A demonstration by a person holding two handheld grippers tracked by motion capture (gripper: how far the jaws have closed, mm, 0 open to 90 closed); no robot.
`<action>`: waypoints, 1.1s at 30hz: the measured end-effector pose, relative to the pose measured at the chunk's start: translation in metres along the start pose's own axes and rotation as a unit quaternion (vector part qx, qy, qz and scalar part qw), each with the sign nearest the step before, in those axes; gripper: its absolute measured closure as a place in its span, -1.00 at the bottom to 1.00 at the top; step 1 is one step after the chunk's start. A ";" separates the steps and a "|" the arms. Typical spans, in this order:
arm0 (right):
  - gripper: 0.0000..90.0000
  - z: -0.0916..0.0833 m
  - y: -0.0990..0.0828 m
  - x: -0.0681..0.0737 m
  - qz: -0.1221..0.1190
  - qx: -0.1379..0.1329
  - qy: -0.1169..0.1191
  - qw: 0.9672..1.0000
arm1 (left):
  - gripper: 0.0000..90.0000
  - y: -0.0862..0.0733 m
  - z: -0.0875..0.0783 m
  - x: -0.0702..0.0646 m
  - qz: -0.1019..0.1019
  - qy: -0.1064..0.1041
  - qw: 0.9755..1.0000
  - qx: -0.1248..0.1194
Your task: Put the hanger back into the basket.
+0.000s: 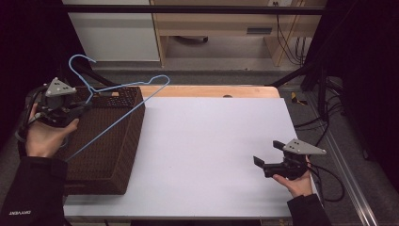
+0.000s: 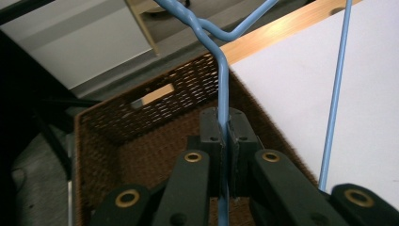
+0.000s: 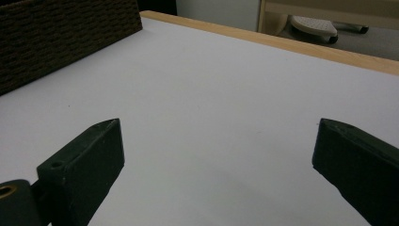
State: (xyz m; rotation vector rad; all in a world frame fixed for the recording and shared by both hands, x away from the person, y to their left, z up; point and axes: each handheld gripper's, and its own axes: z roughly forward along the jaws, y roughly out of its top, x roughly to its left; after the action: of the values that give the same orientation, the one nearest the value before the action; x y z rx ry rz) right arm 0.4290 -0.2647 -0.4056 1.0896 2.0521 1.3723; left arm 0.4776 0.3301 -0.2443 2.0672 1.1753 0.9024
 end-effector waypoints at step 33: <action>-0.93 0.003 -0.001 0.001 -0.005 0.008 0.006 1.000 | 0.93 -0.061 0.053 0.058 -0.049 0.090 0.993 0.063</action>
State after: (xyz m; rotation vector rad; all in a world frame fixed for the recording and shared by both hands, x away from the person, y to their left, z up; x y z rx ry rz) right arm 0.4298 -0.2622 -0.4072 1.0794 2.0783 1.3636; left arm 0.5121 0.3997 -0.3069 2.0384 1.4497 1.0058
